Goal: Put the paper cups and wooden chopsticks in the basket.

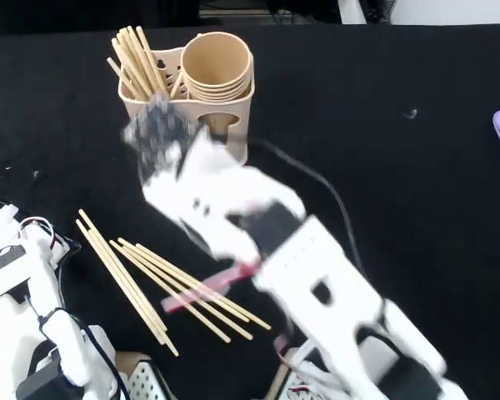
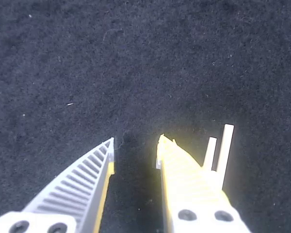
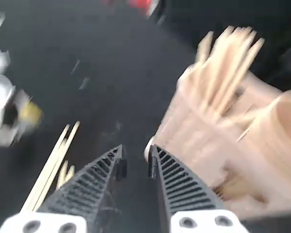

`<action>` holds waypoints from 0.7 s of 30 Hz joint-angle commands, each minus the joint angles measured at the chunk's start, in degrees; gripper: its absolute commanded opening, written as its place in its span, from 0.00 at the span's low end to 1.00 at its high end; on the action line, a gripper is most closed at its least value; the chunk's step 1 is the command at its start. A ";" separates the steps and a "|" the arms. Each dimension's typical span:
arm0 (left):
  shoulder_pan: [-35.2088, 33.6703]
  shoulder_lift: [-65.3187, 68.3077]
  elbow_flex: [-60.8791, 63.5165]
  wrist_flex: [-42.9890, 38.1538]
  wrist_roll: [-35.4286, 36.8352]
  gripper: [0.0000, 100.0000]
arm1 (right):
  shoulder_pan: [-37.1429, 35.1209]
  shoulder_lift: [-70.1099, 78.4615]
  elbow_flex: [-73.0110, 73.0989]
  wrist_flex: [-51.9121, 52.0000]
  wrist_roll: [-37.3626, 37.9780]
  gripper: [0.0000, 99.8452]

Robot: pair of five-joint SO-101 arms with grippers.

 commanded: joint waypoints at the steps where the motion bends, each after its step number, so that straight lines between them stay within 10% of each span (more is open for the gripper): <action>1: 0.66 -1.14 -2.24 -1.23 0.00 0.15 | -3.43 -12.62 15.69 -1.67 -0.53 0.09; 8: 0.57 -1.14 -2.33 -1.23 0.00 0.15 | -11.34 -18.51 44.62 -24.88 -6.07 0.15; 21: -4.70 -1.14 -3.30 -2.81 0.53 0.15 | -17.85 1.63 38.81 -29.36 -16.18 0.23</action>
